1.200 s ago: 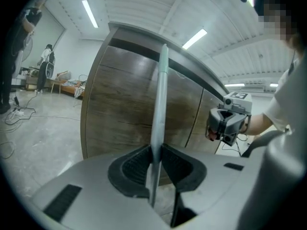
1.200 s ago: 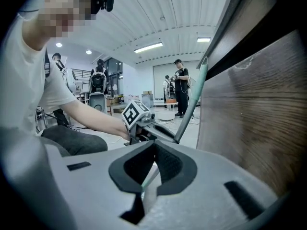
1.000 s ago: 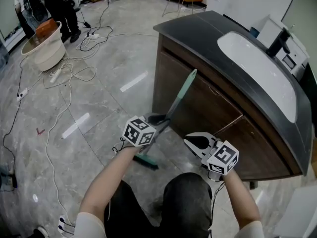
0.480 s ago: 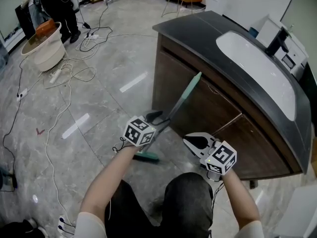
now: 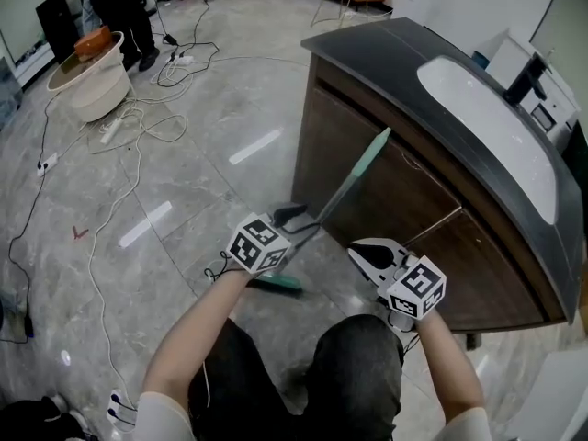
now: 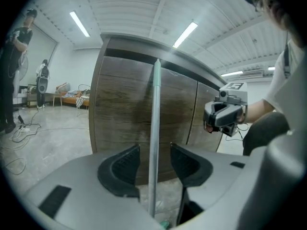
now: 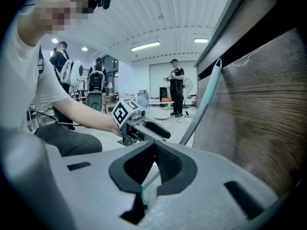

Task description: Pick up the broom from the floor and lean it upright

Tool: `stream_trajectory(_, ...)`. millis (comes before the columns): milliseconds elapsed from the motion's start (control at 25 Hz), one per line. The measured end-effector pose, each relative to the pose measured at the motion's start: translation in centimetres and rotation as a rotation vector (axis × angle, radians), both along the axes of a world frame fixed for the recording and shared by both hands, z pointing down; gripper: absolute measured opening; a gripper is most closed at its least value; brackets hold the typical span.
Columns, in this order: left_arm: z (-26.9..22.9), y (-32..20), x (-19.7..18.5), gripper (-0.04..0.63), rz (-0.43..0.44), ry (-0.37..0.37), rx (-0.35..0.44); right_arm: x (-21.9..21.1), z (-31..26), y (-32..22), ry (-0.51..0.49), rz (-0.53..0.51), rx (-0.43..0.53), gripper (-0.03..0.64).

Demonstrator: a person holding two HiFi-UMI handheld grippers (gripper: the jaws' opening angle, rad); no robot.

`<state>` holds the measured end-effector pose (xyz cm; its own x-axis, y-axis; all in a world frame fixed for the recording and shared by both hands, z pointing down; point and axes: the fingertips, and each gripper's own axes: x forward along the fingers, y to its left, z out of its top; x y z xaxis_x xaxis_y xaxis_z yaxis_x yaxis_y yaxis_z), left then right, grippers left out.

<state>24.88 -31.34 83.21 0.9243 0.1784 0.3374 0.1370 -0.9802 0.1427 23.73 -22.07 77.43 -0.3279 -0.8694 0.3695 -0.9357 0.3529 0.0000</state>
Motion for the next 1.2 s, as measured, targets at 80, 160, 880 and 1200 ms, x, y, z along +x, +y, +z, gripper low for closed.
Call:
stream_trajectory(80, -0.2, 0.0, -0.7, 0.192, 0.013, 0.009, 0.009, 0.2, 0.2, -0.4, -0.001, 0.013, 0.004, 0.002)
stream_trajectory(160, -0.4, 0.1, -1.4, 0.174, 0.027, 0.023, 0.013, 0.3, 0.8, -0.7, -0.006, 0.028, 0.004, 0.002)
stream_trajectory(880, 4.2, 0.5, -8.5, 0.026, -0.004, 0.007, 0.072, -1.9, 6.1, -4.8, -0.095, 0.018, -0.059, 0.002)
stream_trajectory(1200, -1.9, 2.5, -13.4, 0.011, -0.102, -0.064, -0.067, -2.7, 0.2, -4.0, -0.136, -0.015, -0.179, 0.002)
